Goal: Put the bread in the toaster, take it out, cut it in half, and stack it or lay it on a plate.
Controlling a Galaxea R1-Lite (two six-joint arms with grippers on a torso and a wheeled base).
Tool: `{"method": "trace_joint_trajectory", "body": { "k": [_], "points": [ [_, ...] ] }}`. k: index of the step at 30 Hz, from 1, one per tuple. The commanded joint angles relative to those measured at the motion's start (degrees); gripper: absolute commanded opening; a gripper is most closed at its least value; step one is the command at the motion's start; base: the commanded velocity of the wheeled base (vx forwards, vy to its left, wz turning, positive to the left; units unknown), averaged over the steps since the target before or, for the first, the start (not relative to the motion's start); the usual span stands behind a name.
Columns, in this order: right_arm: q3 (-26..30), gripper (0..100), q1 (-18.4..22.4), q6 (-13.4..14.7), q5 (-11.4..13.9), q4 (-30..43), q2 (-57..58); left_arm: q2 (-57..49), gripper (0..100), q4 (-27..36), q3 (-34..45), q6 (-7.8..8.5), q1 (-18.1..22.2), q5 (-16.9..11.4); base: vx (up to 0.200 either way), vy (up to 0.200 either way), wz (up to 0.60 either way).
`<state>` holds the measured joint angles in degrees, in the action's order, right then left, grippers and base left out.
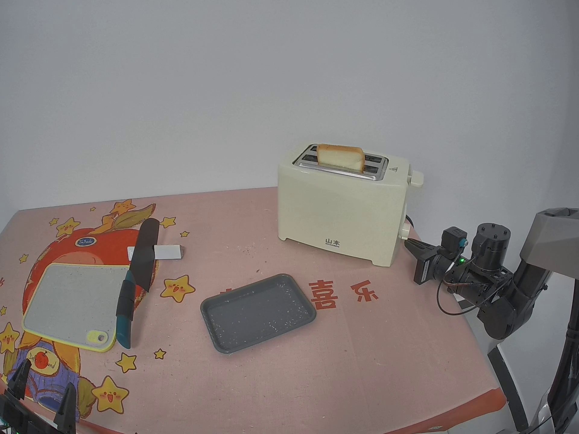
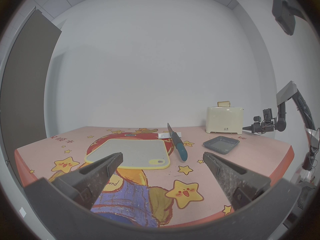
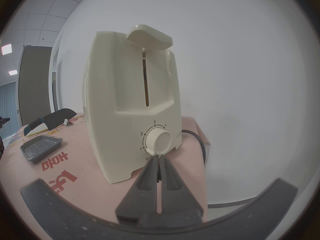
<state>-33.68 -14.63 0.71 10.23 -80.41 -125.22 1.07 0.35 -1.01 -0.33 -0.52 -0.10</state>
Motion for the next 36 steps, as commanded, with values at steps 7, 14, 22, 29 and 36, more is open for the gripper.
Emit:
{"method": "trace_joint_trajectory", "body": {
  "k": [7,14,22,29,36],
  "points": [
    [0.1,0,-0.1,0.0,0.1,0.0,0.6,0.1,100,0.0,0.8,-0.02,0.0,0.0,0.0,0.0,0.0],
    [0.0,0,-0.1,0.0,0.0,0.0,1.0,0.1,100,0.0,0.8,-0.02,0.0,0.0,0.0,0.0,0.0],
    [0.4,0,-0.1,0.0,0.0,0.0,1.8,0.2,100,0.0,0.8,-0.02,0.0,0.0,0.0,0.0,0.0],
    [0.4,0,-0.4,0.0,-0.1,0.0,1.6,0.1,100,0.0,0.9,-0.02,0.0,0.0,0.0,0.0,0.0],
    [0.4,0,-0.3,0.0,-0.1,0.0,0.9,0.1,100,0.0,0.8,-0.02,0.0,0.0,0.0,0.0,0.0]
  ]
}}
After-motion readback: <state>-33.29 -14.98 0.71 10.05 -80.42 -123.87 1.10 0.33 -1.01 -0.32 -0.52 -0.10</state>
